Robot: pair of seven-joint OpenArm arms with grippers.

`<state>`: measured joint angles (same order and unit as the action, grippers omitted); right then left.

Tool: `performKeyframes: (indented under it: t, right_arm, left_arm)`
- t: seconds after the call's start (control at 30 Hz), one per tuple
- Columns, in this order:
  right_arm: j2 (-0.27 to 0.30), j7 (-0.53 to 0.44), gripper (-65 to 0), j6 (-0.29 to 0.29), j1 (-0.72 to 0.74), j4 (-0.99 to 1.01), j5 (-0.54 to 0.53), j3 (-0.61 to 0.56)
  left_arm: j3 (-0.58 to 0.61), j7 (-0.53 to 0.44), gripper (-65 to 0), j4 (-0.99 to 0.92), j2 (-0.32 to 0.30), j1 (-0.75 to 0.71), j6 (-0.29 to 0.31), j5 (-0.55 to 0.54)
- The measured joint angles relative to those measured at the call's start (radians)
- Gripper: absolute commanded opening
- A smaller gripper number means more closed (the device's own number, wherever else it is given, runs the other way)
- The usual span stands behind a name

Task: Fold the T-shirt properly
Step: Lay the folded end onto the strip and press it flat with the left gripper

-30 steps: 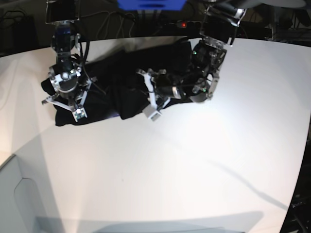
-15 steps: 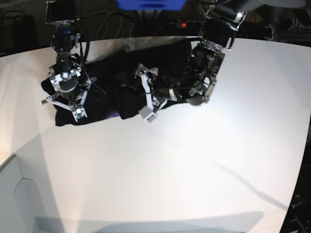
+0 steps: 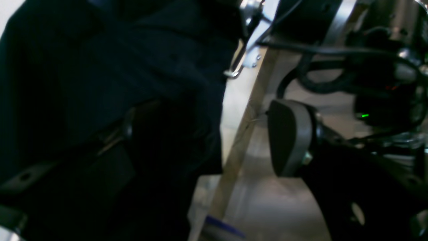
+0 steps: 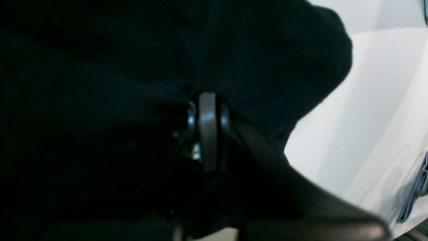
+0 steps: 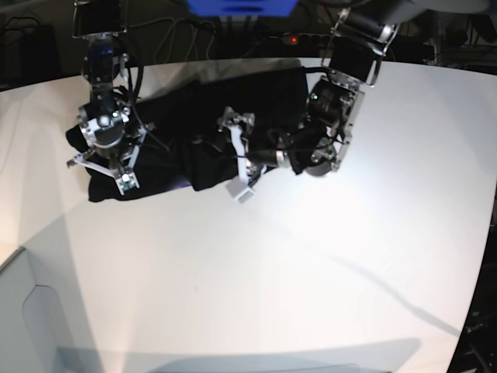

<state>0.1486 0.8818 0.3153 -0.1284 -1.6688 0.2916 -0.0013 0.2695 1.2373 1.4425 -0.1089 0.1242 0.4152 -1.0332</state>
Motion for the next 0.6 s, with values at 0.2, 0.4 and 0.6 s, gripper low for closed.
performKeyframes:
  t: [0.2, 0.4, 0.6]
  right_arm:
    - [0.000, 0.002, -65.0, 0.000, 0.000, 0.001, 0.003, 0.000]
    - [0.000, 0.001, -65.0, 0.000, 0.000, 0.000, 0.000, 0.000]
    - [0.000, 0.000, -65.0, 0.000, 0.000, 0.000, 0.000, 0.000]
  left_arm:
    - [-0.020, -0.045, -38.7, 0.000, -0.024, -0.031, -0.003, 0.157]
    - [-0.018, -0.076, -58.5, 0.000, -0.026, -0.051, -0.003, 0.165]
    - [-0.021, -0.087, -40.5, 0.000, -0.034, -0.048, 0.000, 0.166]
